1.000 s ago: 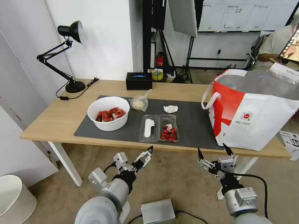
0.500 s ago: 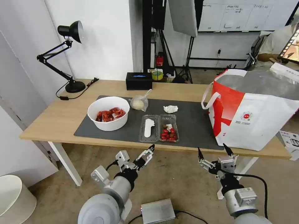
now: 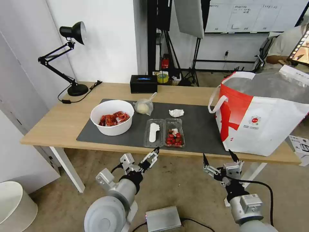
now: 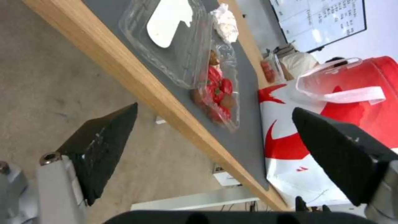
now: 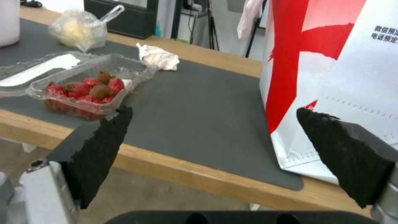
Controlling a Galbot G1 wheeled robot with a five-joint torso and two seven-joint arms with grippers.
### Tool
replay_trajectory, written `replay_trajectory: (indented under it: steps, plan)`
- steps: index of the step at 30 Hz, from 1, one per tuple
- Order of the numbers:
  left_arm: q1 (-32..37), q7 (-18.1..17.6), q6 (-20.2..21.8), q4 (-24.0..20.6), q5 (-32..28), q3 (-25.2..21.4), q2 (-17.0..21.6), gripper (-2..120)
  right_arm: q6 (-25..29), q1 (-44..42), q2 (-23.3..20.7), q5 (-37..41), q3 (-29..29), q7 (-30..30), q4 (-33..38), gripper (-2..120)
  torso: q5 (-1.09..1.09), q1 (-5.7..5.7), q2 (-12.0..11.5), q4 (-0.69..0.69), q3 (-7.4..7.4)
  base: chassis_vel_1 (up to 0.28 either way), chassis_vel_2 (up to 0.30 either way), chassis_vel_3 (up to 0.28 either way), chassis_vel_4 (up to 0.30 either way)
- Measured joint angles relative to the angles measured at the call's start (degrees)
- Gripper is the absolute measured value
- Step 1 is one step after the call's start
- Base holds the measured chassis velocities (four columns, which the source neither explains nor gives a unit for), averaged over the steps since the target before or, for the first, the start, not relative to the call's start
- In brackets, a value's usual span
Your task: Pick up the trash from the table and place it into the takeout bag.
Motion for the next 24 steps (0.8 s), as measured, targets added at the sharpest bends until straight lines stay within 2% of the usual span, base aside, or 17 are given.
replay_trajectory:
  steps: [24]
  plan:
    - [-4.99,-1.82,-0.04,2.41,-1.88,1.96,-1.05,100,-0.17,-0.34,0.38,-0.19,0.18,-0.02,0.28,100,0.0,0.0,0.0,0.0,-0.01,0.0,0.0,0.0,0.0]
